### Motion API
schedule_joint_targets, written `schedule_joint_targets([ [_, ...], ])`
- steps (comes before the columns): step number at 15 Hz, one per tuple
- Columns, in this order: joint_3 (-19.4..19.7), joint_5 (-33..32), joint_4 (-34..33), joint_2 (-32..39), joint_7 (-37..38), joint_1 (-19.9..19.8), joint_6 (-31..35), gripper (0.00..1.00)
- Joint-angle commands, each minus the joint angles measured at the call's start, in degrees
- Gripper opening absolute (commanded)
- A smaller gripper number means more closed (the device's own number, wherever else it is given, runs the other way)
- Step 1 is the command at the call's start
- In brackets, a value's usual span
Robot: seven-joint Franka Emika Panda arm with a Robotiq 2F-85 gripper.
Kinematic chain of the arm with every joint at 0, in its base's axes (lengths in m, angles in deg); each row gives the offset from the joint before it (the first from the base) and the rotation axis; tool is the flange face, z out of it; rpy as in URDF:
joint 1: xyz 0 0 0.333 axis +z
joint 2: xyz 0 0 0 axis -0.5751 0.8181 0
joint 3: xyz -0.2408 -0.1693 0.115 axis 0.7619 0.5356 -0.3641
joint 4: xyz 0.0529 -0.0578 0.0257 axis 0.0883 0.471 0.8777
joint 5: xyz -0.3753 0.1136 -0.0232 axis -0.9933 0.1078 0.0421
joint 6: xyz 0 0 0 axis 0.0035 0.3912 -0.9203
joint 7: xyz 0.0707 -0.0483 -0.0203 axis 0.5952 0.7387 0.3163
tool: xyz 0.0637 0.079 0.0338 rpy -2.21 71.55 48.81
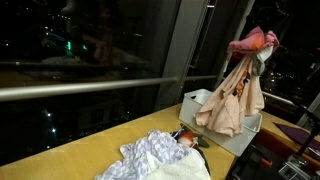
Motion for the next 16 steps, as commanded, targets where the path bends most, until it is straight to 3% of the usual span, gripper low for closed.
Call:
schedule_joint_targets([
  [1, 1.84, -2.47, -1.81, -2.78, -1.75, -0.59, -2.92, 0.04],
  [9, 4.95, -5.49, -14.52, 3.76, -6.3, -2.19, -6.97, 0.04],
  [16, 4.77, -3.61, -16.22, 11.58, -10.08, -3.53, -3.25, 0.04],
])
